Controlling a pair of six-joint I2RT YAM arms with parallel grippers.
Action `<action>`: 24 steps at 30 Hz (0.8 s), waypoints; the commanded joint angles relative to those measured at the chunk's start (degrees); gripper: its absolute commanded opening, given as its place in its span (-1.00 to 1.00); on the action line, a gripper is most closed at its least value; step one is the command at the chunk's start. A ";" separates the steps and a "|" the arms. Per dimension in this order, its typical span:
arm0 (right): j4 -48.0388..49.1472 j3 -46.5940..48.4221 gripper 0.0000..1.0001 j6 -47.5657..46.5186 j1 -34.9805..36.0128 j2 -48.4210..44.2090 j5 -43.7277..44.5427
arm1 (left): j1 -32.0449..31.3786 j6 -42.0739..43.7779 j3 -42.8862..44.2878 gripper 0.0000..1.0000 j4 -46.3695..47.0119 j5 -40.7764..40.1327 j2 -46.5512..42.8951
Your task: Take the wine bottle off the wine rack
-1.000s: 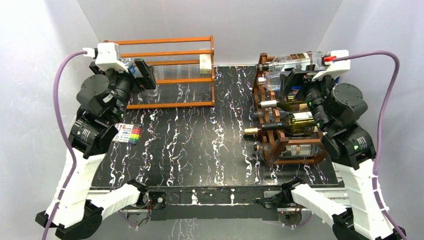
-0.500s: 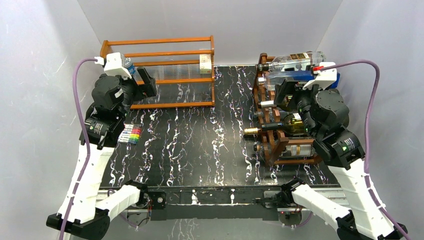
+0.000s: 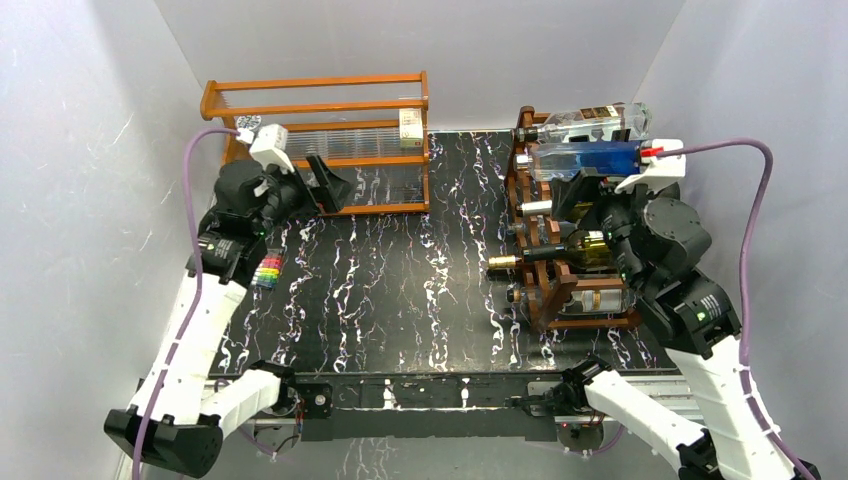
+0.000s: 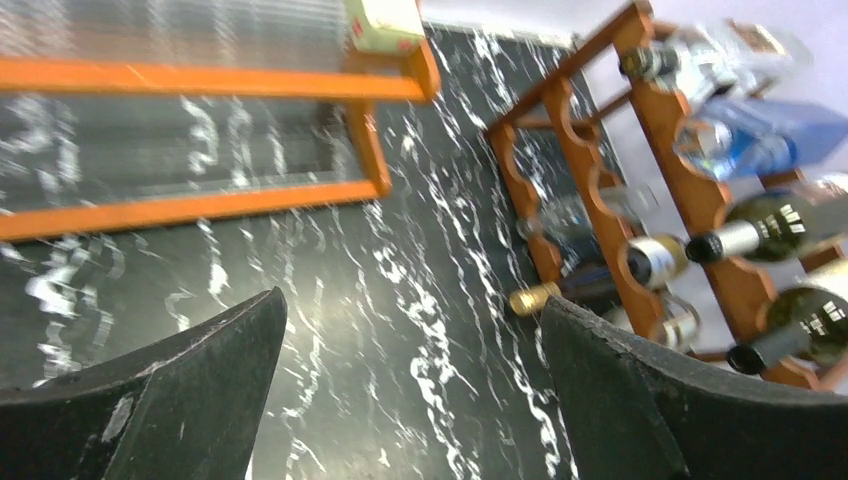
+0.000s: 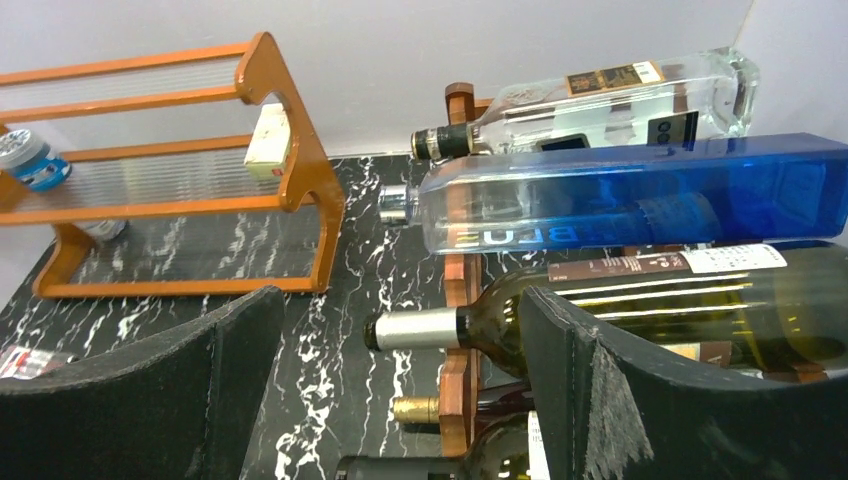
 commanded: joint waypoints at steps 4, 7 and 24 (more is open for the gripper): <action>-1.81 -1.94 0.96 -0.20 0.39 -1.41 -2.12 | -10.93 -7.50 -7.55 0.97 9.02 8.66 1.79; -1.86 -2.98 0.96 -0.41 0.42 -2.26 -2.70 | -16.84 -10.29 -11.11 0.96 14.53 8.98 2.72; -2.36 -1.84 0.96 -2.13 0.53 -1.12 -4.72 | -39.11 -15.32 -17.56 0.97 38.84 6.55 12.96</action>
